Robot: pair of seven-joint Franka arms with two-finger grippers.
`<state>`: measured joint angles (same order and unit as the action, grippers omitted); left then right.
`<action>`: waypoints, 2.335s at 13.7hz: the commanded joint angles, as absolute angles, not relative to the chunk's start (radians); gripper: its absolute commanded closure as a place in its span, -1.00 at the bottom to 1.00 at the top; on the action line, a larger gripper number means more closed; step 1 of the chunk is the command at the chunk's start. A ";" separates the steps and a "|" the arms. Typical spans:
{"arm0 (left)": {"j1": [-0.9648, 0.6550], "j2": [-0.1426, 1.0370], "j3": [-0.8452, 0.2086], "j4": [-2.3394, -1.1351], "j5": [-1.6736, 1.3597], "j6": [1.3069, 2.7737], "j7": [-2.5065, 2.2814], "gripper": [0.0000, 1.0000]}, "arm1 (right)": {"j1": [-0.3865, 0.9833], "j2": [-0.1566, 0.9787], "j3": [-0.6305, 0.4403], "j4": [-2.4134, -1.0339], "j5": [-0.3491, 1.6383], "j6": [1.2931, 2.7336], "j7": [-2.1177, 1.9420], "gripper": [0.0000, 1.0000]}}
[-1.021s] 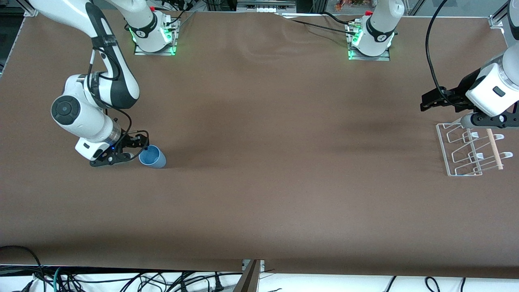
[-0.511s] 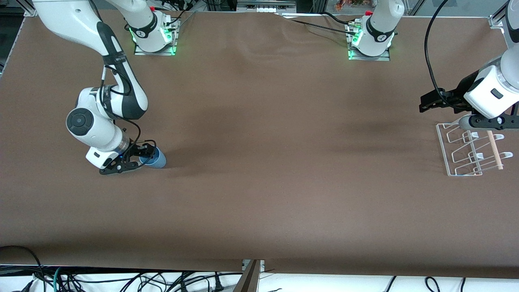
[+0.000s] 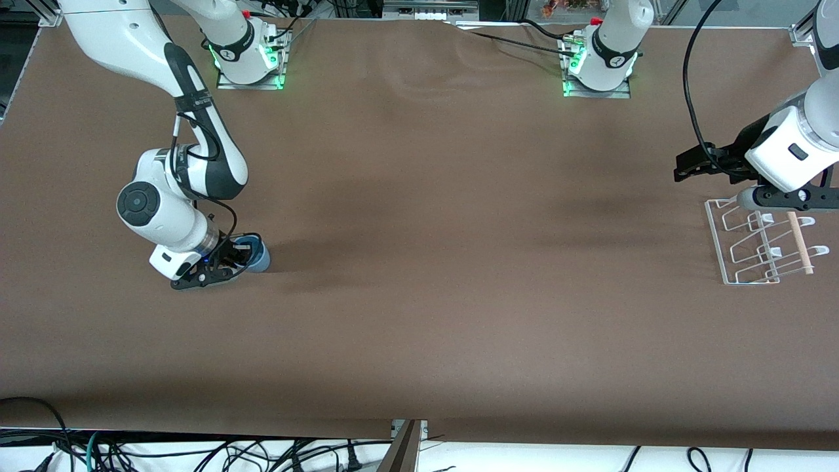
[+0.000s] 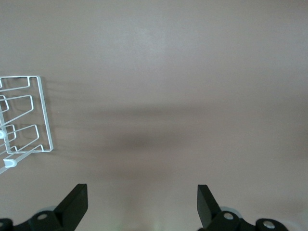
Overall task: Transfer cup to left arm and place on rack
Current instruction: 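Close the right gripper on the blue cup's rim, then lift the cup with the right gripper while the left gripper approaches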
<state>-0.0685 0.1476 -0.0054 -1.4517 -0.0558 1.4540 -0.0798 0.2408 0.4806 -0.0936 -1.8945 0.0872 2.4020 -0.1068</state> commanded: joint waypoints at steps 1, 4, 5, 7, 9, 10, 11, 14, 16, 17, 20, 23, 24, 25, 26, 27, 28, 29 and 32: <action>-0.077 0.176 -0.006 -1.420 -0.089 1.440 -0.060 -1.00 | 0.245 0.494 -0.069 -1.806 0.126 2.306 -0.097 1.00; -0.083 0.216 -0.011 -1.422 -0.092 1.442 0.162 -1.00 | 0.253 0.494 -0.031 -1.717 0.231 2.206 -0.028 1.00; -0.083 0.233 -0.011 -1.420 -0.092 1.443 0.266 -1.00 | 0.259 0.494 -0.009 -1.692 0.251 2.183 0.016 1.00; -0.100 0.241 -0.012 -1.420 -0.098 1.447 0.429 -1.00 | 0.282 0.494 0.032 -1.660 0.273 2.149 0.166 1.00; -0.080 0.270 -0.005 -1.420 -0.243 1.456 0.596 -1.00 | 0.314 0.494 0.090 -1.654 0.308 2.157 0.341 1.00; -0.063 0.291 -0.003 -1.420 -0.324 1.456 0.698 -1.00 | 0.342 0.495 0.115 -1.652 0.324 2.164 0.416 1.00; -0.057 0.301 -0.003 -1.422 -0.368 1.462 0.775 -1.00 | 0.379 0.503 0.123 -1.638 0.348 2.180 0.507 1.00; -0.069 0.313 -0.008 -1.439 -0.391 1.515 0.963 -1.00 | 0.491 0.526 0.124 -1.580 0.474 2.204 0.699 1.00; -0.072 0.343 -0.009 -1.463 -0.415 1.543 1.148 -1.00 | 0.526 0.532 0.124 -1.543 0.506 2.212 0.832 1.00; -0.069 0.359 -0.009 -1.503 -0.469 1.571 1.240 -1.00 | 0.547 0.532 0.126 -1.528 0.520 2.212 0.891 1.00; -0.064 0.365 -0.008 -1.644 -0.630 1.689 1.492 -1.00 | 0.600 0.543 0.126 -1.499 0.625 2.259 1.006 1.00; -0.071 0.376 -0.008 -1.718 -0.722 1.755 1.643 -1.00 | 0.636 0.546 0.126 -1.488 0.675 2.313 1.089 1.00; -0.074 0.377 -0.009 -1.724 -0.726 1.764 1.681 -1.00 | 0.652 0.546 0.126 -1.468 0.678 2.313 1.139 1.00; -0.083 0.383 -0.009 -1.729 -0.729 1.764 1.737 -1.00 | 0.673 0.552 0.126 -1.444 0.680 2.313 1.188 1.00; -0.090 0.379 -0.011 -1.752 -0.736 1.764 1.785 -1.00 | 0.690 0.557 0.126 -1.416 0.680 2.313 1.239 1.00; -0.092 0.371 -0.024 -1.790 -0.759 1.764 1.810 -1.00 | 0.698 0.564 0.126 -1.379 0.680 2.313 1.288 1.00; -0.091 0.362 -0.041 -1.822 -0.778 1.766 1.834 -1.00 | 0.701 0.578 0.126 -1.341 0.681 2.313 1.331 1.00; -0.091 0.359 -0.060 -1.838 -0.794 1.770 1.838 -1.00 | 0.713 0.590 0.127 -1.315 0.681 2.313 1.362 1.00; -0.092 0.324 -0.097 -1.839 -0.795 1.772 1.793 -1.00 | 0.730 0.612 0.127 -1.275 0.696 2.321 1.400 1.00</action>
<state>-0.0912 0.3911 -0.0906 -1.7945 -0.7713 1.7529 1.7925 0.7135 0.5671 0.1302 -1.3412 0.6704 2.3147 1.3737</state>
